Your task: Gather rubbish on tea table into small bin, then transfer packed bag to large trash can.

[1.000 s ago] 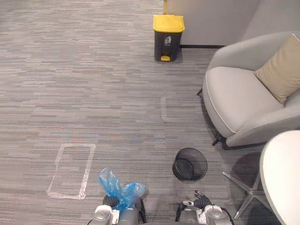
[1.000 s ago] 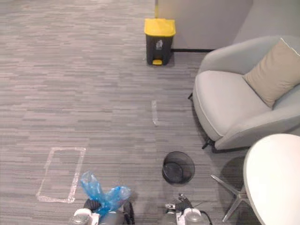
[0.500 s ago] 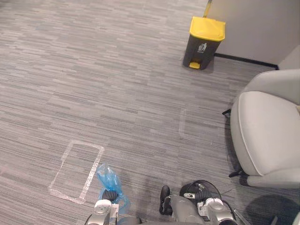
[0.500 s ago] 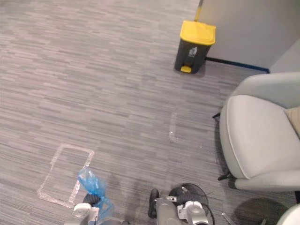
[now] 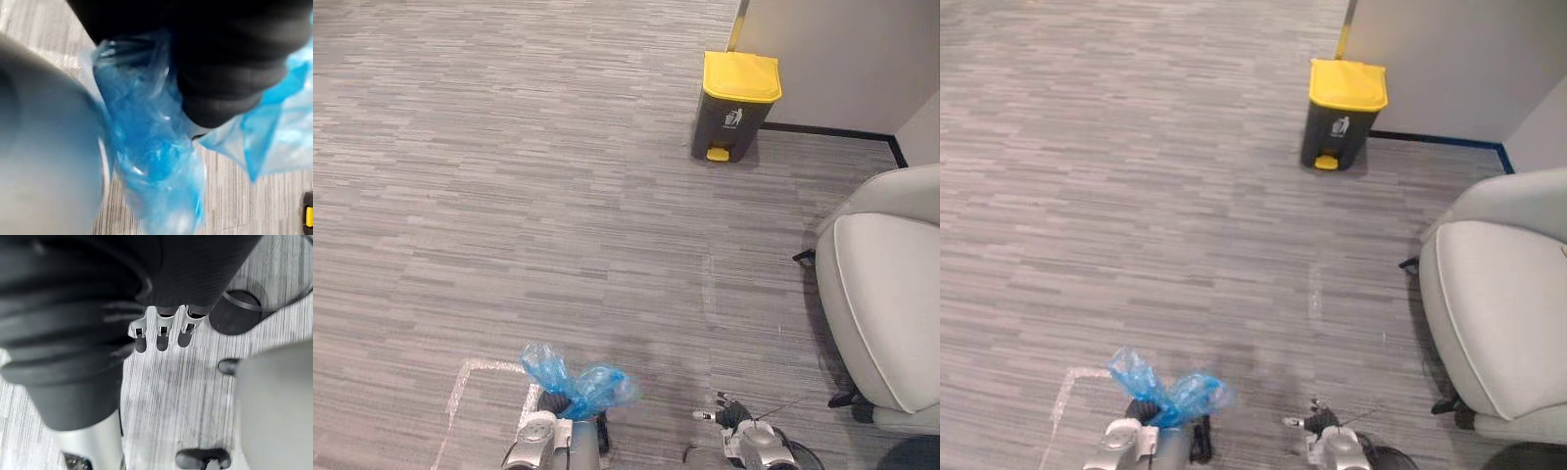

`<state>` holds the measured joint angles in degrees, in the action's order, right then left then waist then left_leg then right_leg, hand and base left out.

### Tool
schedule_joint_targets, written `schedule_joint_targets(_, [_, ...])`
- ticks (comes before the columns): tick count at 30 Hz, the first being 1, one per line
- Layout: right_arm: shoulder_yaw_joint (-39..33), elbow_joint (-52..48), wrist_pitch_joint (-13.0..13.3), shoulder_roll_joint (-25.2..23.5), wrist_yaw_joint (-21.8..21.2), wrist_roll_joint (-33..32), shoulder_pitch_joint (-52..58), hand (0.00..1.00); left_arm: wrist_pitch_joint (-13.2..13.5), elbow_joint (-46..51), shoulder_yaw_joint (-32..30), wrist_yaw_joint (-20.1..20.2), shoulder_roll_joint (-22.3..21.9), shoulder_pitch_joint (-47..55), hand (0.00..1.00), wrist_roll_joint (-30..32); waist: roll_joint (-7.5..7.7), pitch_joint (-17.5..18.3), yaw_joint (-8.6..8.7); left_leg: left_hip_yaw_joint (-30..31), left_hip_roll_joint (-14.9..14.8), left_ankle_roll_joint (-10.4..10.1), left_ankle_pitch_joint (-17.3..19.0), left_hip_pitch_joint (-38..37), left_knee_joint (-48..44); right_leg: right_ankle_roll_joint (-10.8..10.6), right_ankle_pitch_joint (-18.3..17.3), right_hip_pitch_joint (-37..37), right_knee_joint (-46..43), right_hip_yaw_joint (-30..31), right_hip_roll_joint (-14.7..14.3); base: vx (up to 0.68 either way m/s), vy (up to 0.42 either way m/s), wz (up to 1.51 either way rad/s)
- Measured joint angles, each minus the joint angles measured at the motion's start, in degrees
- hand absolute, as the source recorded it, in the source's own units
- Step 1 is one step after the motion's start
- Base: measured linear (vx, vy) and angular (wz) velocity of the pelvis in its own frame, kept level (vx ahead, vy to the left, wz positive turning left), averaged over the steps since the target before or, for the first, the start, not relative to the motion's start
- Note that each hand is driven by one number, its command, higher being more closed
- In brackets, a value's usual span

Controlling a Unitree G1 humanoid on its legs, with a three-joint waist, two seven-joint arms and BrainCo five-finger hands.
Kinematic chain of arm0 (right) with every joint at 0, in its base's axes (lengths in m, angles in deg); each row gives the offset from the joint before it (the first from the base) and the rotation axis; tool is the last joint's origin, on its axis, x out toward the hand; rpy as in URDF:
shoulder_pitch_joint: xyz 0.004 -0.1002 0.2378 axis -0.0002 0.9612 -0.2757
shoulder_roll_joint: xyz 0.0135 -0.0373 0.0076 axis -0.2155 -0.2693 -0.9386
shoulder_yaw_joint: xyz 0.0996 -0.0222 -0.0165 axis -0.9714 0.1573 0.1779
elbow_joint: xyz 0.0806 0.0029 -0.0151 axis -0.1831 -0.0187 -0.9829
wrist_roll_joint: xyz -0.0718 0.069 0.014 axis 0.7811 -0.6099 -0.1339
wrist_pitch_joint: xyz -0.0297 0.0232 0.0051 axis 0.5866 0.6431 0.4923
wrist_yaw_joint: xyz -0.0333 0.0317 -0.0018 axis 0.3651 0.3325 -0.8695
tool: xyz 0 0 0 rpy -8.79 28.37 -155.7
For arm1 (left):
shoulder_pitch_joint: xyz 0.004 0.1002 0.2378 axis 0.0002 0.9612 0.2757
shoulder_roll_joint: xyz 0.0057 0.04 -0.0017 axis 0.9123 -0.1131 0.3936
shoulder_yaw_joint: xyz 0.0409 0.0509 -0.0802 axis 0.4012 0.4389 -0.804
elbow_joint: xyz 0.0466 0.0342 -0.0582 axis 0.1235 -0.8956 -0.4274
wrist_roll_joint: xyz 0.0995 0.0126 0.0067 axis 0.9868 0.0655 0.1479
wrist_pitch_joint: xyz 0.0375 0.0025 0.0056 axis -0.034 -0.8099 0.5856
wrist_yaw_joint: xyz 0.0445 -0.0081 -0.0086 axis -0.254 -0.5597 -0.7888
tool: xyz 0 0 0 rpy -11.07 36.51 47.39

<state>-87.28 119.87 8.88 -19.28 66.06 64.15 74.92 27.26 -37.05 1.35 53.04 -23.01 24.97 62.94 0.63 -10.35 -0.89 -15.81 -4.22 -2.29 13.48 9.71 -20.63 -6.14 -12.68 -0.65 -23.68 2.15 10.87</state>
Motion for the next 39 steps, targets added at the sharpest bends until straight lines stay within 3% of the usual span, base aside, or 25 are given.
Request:
schedule_joint_targets(2, [0.03,-0.01,0.03,-0.34,-0.14,0.07,-0.11,0.00,-0.12,-0.66,0.11,0.00,0.68,0.29,1.00,0.00,0.26,0.06,0.04,-1.87,0.42,1.23,1.24,-3.88,1.02,-3.20,0.61,-5.68,-14.09,1.55,0.40,0.35,0.137,-0.54])
schedule_joint_targets(3, [-0.03,-0.05,0.20,-0.37,-0.52,-0.03,-0.20,0.00,-0.23,-0.98,0.32,-0.06,1.51,-0.01,1.00,0.00,0.58,-0.05,0.74,-2.41,0.81,1.77,1.87,-6.12,2.15,-3.19,-1.30,-9.22,-21.49,1.03,0.11,0.43,0.050,-0.20])
schedule_joint_targets(4, [0.75,-0.04,0.36,0.13,-0.56,0.06,-0.90,0.00,-0.42,-1.20,0.56,-0.18,2.21,-0.53,1.00,-0.03,0.51,-0.11,1.11,-2.45,0.87,1.86,2.22,-8.56,3.91,-0.67,-3.59,-12.73,-25.33,-1.73,-0.70,0.36,0.003,-0.13])
schedule_joint_targets(7, [1.79,-0.16,0.59,1.06,-0.57,0.06,-2.47,0.00,-0.44,-1.47,0.42,-0.81,3.31,-1.52,1.00,-0.09,-1.19,-1.11,1.56,-3.96,-1.21,1.68,2.12,-15.27,9.38,4.71,-5.98,-20.11,-18.83,-11.89,-4.44,0.43,-0.055,-0.13])
schedule_joint_targets(9, [2.66,-0.72,0.93,1.52,-0.53,0.07,-3.00,0.00,-0.42,-1.53,0.53,-1.12,3.49,-1.61,1.00,-0.08,-1.46,-1.34,1.76,-4.02,-1.92,1.63,2.13,-18.03,11.29,5.30,-1.98,-22.60,-7.87,-14.61,-5.80,0.46,-0.104,0.12])
schedule_joint_targets(10, [3.38,-0.89,1.09,1.78,-0.51,0.08,-2.04,0.00,-0.39,-1.68,0.58,-1.20,4.16,-1.36,1.00,-0.07,0.54,-0.71,2.17,-2.89,-0.04,-0.24,2.18,-20.67,12.98,7.51,11.94,-21.96,2.36,-14.00,-5.88,0.61,-0.137,0.27])
schedule_joint_targets(11, [3.14,-0.89,1.19,2.45,-0.56,0.10,-2.04,0.00,-0.51,-2.46,0.54,-1.31,3.12,-1.65,1.00,-0.07,-0.90,-0.91,2.22,-1.95,-1.31,-1.26,2.60,-21.79,13.34,9.73,11.04,-21.61,1.00,-14.11,-7.01,0.53,-0.108,0.04])
schedule_joint_targets(12, [3.16,-0.90,1.07,3.05,-0.39,0.34,-2.42,0.00,-0.46,-3.11,0.51,-1.17,2.30,-1.58,1.00,-0.06,-2.81,-0.28,1.63,-0.83,-2.80,-2.19,2.04,-21.98,13.24,10.11,10.07,-21.44,0.37,-14.38,-8.36,0.50,-0.120,-0.21])
schedule_joint_targets(14, [3.00,-0.69,1.02,4.12,-0.44,1.13,-2.54,0.00,-0.43,-3.17,0.47,-1.24,1.79,-2.00,1.00,-0.02,-3.10,-0.30,1.89,1.37,-3.74,-5.04,0.21,-20.99,8.47,10.95,6.06,-20.97,-1.81,-14.65,-8.63,0.51,-0.171,-0.08])
schedule_joint_targets(17, [1.15,0.17,0.25,4.01,-0.46,1.34,-1.17,0.00,-0.13,-2.89,-0.12,-1.01,-0.09,-3.37,1.00,0.00,-3.38,-0.62,2.29,4.73,-7.36,-9.96,-3.72,-14.06,-12.58,11.29,4.71,-11.81,4.27,-16.18,-9.36,0.40,-0.112,0.21])
schedule_joint_targets(18, [1.14,0.11,-0.04,3.78,-0.41,1.30,-0.52,0.00,0.14,-2.41,-0.15,-0.67,-0.92,-3.06,1.00,0.01,-3.23,-0.74,2.06,4.21,-8.39,-9.78,-2.06,-11.85,-19.81,11.32,4.69,-7.82,7.23,-15.95,-9.73,0.37,-0.025,0.06])
schedule_joint_targets(20, [1.08,-0.07,-0.19,3.60,-0.31,1.20,-0.09,0.00,0.15,-1.10,-0.60,0.13,-2.31,-1.81,1.00,-0.02,-2.92,-0.68,1.38,2.08,-9.15,-6.04,1.75,-6.85,-27.64,11.38,4.13,-2.25,11.50,-14.70,-9.88,0.30,0.020,-0.19])
schedule_joint_targets(22, [0.80,0.02,-0.22,3.15,-0.22,1.13,-0.44,0.00,0.10,-0.85,-1.23,0.33,-2.76,-1.68,1.00,-0.05,-2.65,-0.65,0.58,0.20,-8.68,-3.57,3.71,0.21,-25.09,10.18,3.95,0.28,13.70,-12.55,-9.29,0.29,0.107,-0.49])
schedule_joint_targets(23, [0.52,0.03,-0.23,2.86,-0.16,1.13,-0.68,0.00,0.09,-0.86,-1.59,0.35,-2.76,-1.72,1.00,-0.05,-2.50,-0.73,0.35,0.29,-7.86,-3.41,3.73,2.12,-21.31,9.25,3.87,0.84,14.09,-11.76,-8.65,0.27,0.174,-0.54])
schedule_joint_targets(24, [-0.40,0.02,-0.20,2.38,-0.03,1.13,-0.82,0.00,0.13,-0.59,-1.81,0.34,-2.69,-1.76,1.00,-0.05,-2.23,-0.60,0.20,0.90,-6.07,-2.80,2.90,3.73,-12.87,7.87,3.11,1.06,13.87,-10.59,-7.26,0.36,0.282,-0.44])
schedule_joint_targets(26, [-1.29,0.26,-0.25,2.30,0.19,1.13,-0.25,0.00,0.10,-0.74,-1.70,0.36,-2.96,-1.65,1.00,-0.05,-2.39,-0.66,0.15,3.54,-2.97,-3.30,-2.65,4.29,3.12,5.34,1.18,2.84,14.05,-8.78,-5.32,0.35,0.311,-0.47])
schedule_joint_targets(27, [-1.12,1.01,-0.24,3.09,0.26,1.13,0.58,0.00,0.10,-1.09,-1.63,0.35,-3.22,-0.79,1.00,-0.06,-3.62,0.19,-0.33,5.34,-2.59,-4.95,-11.32,3.46,8.42,3.37,-0.10,3.15,13.91,-6.84,-5.48,0.40,0.347,-0.59])
schedule_joint_targets(28, [-0.70,1.60,-0.44,2.30,0.34,1.02,0.94,0.00,0.08,-1.24,-1.54,0.30,-2.82,-0.49,1.00,-0.07,-3.08,0.88,-0.74,4.23,-0.59,-2.21,-10.83,2.09,8.61,2.40,-0.05,4.77,15.23,-4.63,-3.83,0.40,0.328,-0.47])
schedule_joint_targets(30, [-0.69,1.60,-0.29,1.15,0.08,1.13,1.58,0.00,0.08,-1.68,-1.61,0.20,-1.59,-1.34,1.00,-0.07,-0.82,1.32,-0.44,3.61,2.25,-0.47,-7.63,2.33,7.30,1.26,-0.08,5.69,16.42,-3.20,-1.17,0.38,0.267,-0.08])
schedule_joint_targets(33, [-0.78,1.55,-0.27,0.66,0.03,1.23,1.28,0.00,-0.08,-2.29,-1.07,0.40,-1.12,-1.14,1.00,-0.07,-0.11,1.51,-0.68,1.08,3.20,0.67,-4.07,-1.44,8.17,-0.02,0.17,0.35,2.50,-0.01,-0.14,0.38,0.212,-0.36])
schedule_joint_targets(34, [-0.89,1.42,-0.16,0.31,-0.15,1.18,1.17,0.00,-0.23,-2.76,-1.01,0.35,-0.54,-1.12,1.00,-0.06,-0.13,1.37,-0.82,-0.01,3.25,1.29,-3.64,-4.50,9.17,-3.40,1.46,-4.31,-9.05,1.24,-0.12,0.37,0.157,-0.59])
schedule_joint_targets(35, [-1.17,1.09,-0.09,0.05,-0.30,1.22,0.89,0.00,-0.32,-3.16,-0.36,0.34,-0.20,-0.97,1.00,-0.06,-0.10,1.28,-0.65,-0.72,3.32,1.93,-3.19,-6.52,9.51,-5.09,0.91,-7.07,-15.97,1.68,-0.11,0.37,0.110,-0.35])
schedule_joint_targets(37, [-0.70,1.04,0.28,0.12,-0.53,1.29,-0.03,0.00,-0.53,-3.52,1.27,0.25,1.19,-0.80,1.00,-0.06,-0.40,1.03,0.68,-0.88,3.24,2.47,-1.74,-10.81,10.27,-2.09,-2.10,-11.33,-25.29,-1.14,-0.79,0.44,0.028,-0.06])
schedule_joint_targets(38, [-0.06,1.02,0.59,0.26,-0.62,1.42,-1.01,0.00,-0.50,-3.52,1.15,-0.07,1.79,-1.53,1.00,-0.06,-1.21,0.55,0.88,-0.86,1.95,2.37,-1.60,-14.03,12.41,2.49,-4.76,-15.51,-23.79,-5.68,-3.15,0.50,-0.034,-0.01])
schedule_joint_targets(39, [0.02,1.02,0.69,0.27,-0.63,1.42,-1.33,0.00,-0.51,-3.52,1.14,-0.09,1.95,-1.77,1.00,-0.07,-1.48,0.39,0.90,-0.82,1.50,2.37,-1.60,-14.49,12.64,3.13,-5.09,-16.51,-22.40,-6.79,-3.87,0.49,-0.062,0.00])
